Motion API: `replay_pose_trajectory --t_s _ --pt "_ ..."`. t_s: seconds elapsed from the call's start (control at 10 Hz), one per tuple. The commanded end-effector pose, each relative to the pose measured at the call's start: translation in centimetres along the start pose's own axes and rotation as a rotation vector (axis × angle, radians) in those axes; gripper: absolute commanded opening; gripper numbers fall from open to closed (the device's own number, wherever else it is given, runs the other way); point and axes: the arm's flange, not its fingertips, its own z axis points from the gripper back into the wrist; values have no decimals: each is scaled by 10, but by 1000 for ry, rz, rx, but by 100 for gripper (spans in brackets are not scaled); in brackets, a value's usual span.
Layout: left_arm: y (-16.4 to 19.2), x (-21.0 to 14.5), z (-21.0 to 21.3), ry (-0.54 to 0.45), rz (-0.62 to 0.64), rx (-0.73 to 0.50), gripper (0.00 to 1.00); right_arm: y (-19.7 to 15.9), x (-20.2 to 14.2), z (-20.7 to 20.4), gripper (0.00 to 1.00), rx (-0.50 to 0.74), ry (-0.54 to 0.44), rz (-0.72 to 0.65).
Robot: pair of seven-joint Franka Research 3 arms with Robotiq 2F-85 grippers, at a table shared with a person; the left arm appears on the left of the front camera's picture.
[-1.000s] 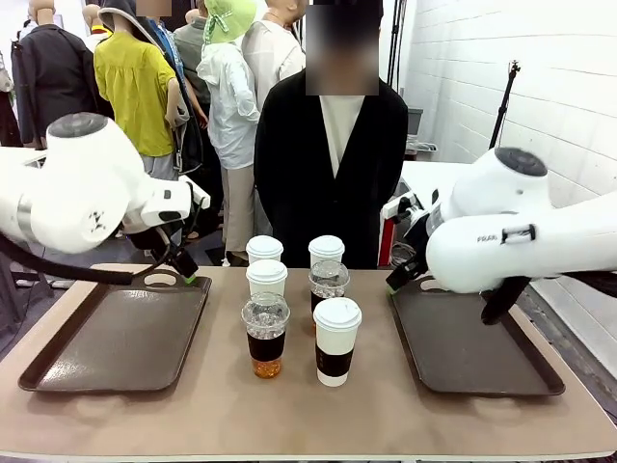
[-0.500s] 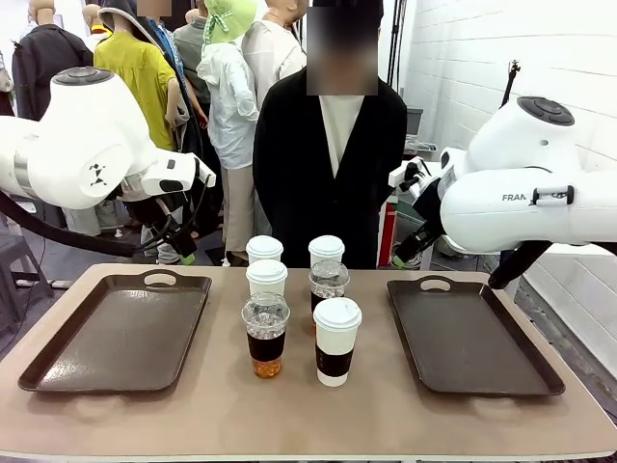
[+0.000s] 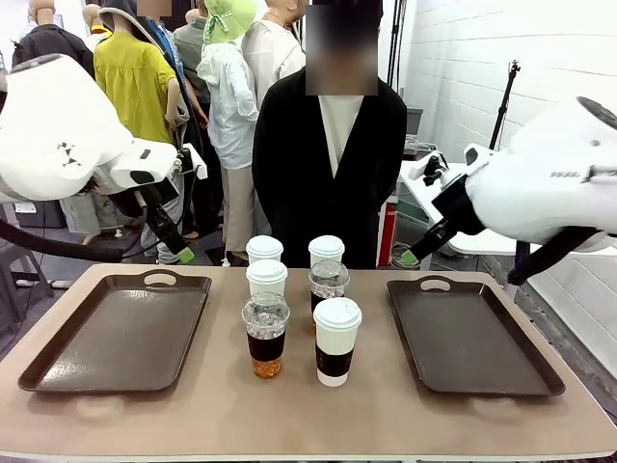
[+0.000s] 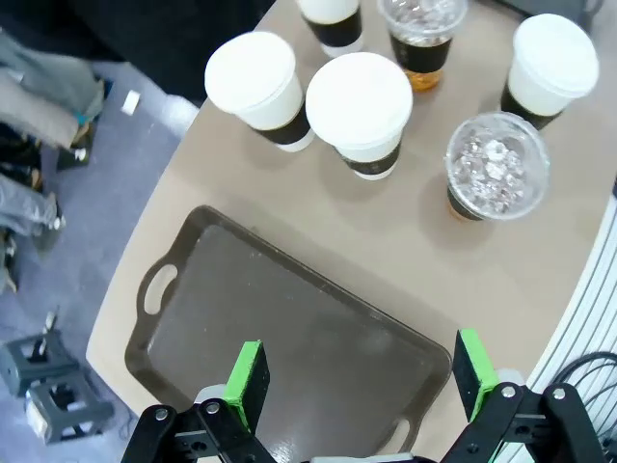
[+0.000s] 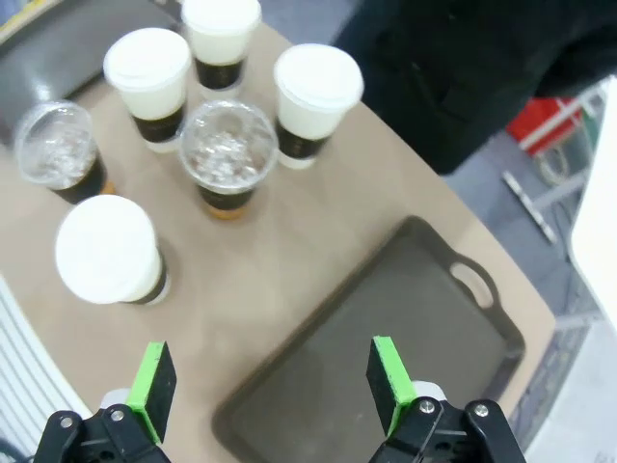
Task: Distribute the coffee onto the tray.
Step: Pick up one iced Americano and place it on the right Handle tray.
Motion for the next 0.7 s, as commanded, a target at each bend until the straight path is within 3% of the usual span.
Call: replay_pose_trajectory --t_s 0.0,0.4,0.6 --pt "-10 -18 3 -92 -86 -69 100 -4 -24 10 100 141 -99 54" --pt "-7 -38 -1 -304 -102 -130 100 -9 -28 5 100 192 -202 78" --pt "-13 -37 0 -325 -66 -117 100 -7 -29 6 100 170 -181 68"
